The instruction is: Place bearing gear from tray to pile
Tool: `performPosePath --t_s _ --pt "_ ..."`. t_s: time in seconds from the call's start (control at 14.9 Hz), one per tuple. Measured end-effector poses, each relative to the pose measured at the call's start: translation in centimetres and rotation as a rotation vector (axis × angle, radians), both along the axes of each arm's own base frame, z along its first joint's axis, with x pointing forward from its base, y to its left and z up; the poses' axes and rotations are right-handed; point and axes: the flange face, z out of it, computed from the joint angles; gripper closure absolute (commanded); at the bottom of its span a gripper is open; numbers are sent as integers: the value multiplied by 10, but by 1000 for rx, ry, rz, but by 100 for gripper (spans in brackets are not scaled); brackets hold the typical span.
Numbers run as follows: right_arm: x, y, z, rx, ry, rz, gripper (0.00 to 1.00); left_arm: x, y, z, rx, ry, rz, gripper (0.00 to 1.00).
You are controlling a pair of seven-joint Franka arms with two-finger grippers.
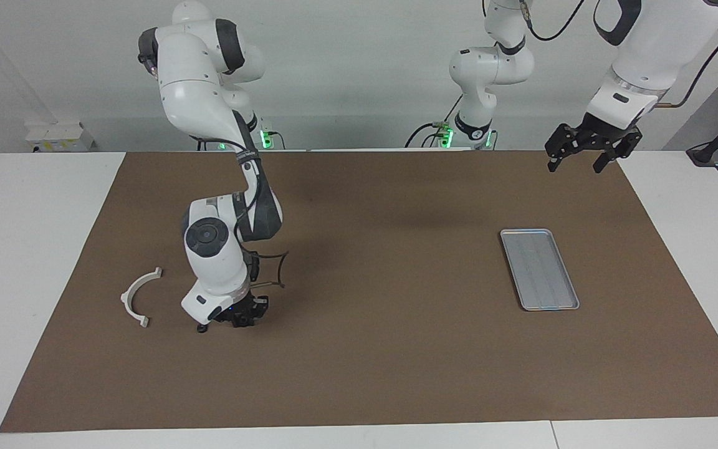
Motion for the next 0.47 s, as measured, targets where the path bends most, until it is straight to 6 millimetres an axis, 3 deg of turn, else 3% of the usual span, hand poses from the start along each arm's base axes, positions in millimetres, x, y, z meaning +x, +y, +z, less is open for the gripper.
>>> performPosePath --t_s 0.2,0.47 --pt "0 0 0 0 0 0 0 0 0 0 0 0 0 0" --pt "1 0 20 3 -26 -1 0 0 0 0 0 0 0 0"
